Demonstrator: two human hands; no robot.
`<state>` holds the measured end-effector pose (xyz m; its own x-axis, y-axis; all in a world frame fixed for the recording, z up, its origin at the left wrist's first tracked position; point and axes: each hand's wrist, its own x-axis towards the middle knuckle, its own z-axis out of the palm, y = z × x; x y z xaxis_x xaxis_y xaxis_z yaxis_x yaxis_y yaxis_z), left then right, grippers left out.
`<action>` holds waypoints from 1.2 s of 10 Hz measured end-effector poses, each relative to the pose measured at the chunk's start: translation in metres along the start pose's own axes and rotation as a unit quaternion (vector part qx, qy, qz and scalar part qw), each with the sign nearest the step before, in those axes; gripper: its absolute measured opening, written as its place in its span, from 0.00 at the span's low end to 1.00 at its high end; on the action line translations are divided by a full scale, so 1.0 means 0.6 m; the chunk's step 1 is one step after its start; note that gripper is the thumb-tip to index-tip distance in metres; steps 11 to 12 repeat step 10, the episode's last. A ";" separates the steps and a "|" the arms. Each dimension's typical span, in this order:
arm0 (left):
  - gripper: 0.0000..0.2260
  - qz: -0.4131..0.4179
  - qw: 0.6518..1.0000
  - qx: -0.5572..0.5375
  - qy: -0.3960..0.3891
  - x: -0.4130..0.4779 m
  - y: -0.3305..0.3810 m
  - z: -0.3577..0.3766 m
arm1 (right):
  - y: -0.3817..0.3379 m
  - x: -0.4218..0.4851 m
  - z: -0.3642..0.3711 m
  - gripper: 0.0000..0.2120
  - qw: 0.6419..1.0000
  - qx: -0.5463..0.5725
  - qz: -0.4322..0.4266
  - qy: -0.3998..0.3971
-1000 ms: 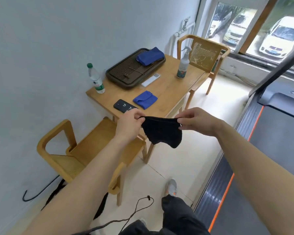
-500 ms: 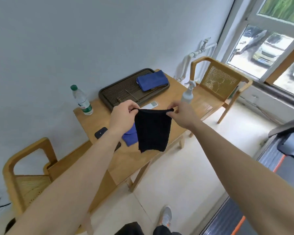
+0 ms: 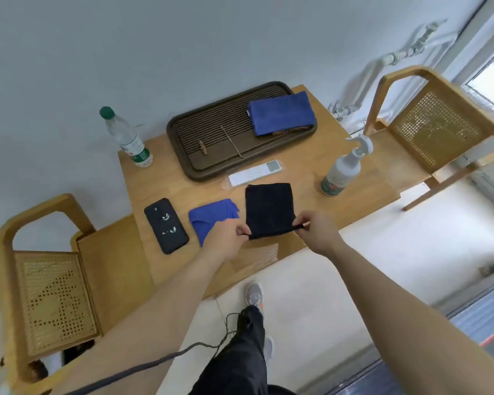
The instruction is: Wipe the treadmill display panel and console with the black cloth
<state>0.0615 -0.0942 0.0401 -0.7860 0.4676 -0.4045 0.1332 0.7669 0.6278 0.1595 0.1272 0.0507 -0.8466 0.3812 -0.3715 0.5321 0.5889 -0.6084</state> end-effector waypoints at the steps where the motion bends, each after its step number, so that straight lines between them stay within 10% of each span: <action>1: 0.07 -0.030 0.997 -0.003 -0.073 0.035 -0.013 0.028 | 0.028 0.042 0.007 0.09 0.998 -0.036 0.006 -0.049; 4: 0.12 -0.123 0.988 -0.078 0.048 0.221 0.016 0.004 | -0.014 0.241 0.003 0.21 0.996 -0.035 0.071 -0.034; 6: 0.19 -0.066 0.987 0.114 0.090 0.186 0.026 0.082 | 0.015 0.237 0.061 0.23 0.983 -0.083 0.148 -0.065; 12: 0.24 -0.129 0.973 0.185 0.046 0.154 0.029 0.132 | 0.000 0.255 0.070 0.22 0.986 -0.144 0.025 -0.086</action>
